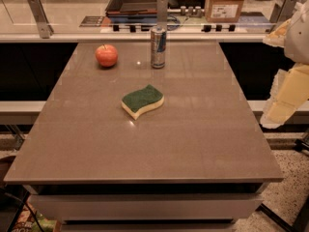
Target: Pick apple
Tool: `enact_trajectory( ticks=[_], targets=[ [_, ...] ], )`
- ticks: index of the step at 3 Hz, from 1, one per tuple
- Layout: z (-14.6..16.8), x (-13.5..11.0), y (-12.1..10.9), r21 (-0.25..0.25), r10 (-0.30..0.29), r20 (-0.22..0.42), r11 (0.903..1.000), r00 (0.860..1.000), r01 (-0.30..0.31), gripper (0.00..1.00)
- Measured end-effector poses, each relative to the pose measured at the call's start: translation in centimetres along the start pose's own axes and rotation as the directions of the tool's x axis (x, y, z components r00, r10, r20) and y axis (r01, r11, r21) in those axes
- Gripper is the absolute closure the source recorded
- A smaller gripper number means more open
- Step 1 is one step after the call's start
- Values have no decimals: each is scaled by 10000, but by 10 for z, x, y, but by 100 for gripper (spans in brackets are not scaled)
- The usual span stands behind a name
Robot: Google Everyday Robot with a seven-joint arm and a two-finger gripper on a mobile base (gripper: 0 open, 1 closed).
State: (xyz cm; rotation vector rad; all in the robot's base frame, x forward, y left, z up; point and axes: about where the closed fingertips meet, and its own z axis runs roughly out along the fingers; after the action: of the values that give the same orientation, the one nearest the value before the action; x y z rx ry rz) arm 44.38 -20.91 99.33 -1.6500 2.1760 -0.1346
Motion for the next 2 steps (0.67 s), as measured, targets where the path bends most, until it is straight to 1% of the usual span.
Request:
enact_trajectory(
  ticks=[1, 2],
  targets=[
    [3, -10, -6, 357, 456, 590, 9982, 9972, -477, 0],
    [11, -34, -20, 847, 1410, 1946, 9835, 9707, -1599, 0]
  ],
)
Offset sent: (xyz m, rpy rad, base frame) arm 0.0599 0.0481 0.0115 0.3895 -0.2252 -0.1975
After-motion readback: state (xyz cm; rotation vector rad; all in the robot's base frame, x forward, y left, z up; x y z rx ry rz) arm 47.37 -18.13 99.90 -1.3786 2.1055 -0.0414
